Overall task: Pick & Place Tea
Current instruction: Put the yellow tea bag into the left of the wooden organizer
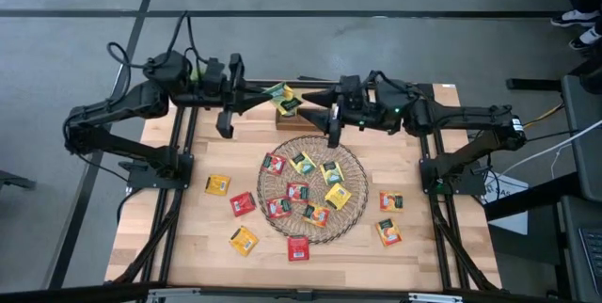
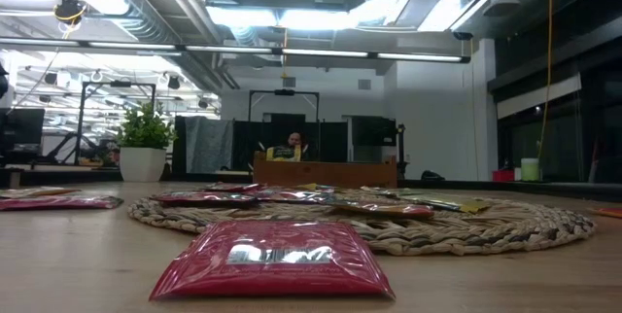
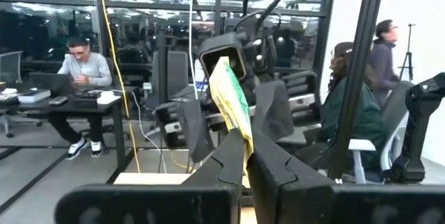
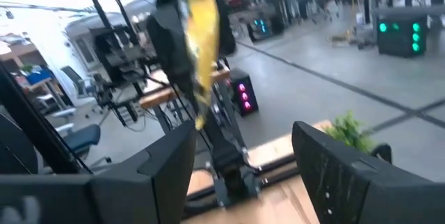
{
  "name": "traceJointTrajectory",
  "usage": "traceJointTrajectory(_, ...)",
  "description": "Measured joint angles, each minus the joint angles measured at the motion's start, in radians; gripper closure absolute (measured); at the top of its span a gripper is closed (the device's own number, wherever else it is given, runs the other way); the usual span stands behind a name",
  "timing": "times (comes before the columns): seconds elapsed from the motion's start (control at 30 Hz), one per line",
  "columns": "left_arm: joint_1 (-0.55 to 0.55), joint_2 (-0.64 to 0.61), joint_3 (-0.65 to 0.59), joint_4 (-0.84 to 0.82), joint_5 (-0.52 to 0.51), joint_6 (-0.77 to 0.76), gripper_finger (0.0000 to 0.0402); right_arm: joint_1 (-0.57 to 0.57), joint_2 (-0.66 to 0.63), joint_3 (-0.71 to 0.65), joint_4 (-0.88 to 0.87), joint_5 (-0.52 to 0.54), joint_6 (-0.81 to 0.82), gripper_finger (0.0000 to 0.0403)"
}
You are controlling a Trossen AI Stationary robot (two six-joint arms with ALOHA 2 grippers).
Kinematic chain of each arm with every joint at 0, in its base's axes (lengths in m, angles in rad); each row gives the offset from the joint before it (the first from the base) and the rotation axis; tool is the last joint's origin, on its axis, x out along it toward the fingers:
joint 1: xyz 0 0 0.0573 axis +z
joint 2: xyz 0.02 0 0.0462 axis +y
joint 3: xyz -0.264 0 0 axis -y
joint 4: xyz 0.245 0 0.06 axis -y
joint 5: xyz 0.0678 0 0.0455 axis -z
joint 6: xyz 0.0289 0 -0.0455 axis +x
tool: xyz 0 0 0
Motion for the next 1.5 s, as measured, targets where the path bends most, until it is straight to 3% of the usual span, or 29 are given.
traceJointTrajectory(0.37,0.000,0.036,0.000,0.035,0.003,0.006,0.0394,-0.004,0.018,-0.002,0.035,-0.023,0.016,0.0166)
traceJointTrajectory(0.5,0.000,0.036,0.000,0.041,0.003,0.007,0.0394,-0.010,0.022,-0.002,0.032,-0.023,0.018,0.0186)
traceJointTrajectory(0.67,0.000,0.036,0.000,0.041,0.003,0.008,0.0395,-0.018,0.024,-0.002,0.045,-0.047,0.013,0.0258)
traceJointTrajectory(0.87,0.001,0.036,0.000,0.044,-0.003,0.008,0.0394,-0.026,0.024,-0.002,0.044,-0.078,0.010,0.0389)
traceJointTrajectory(1.5,0.002,-0.030,-0.002,0.001,-0.048,0.032,0.0371,-0.050,0.024,0.000,-0.100,-0.120,0.054,0.0401)
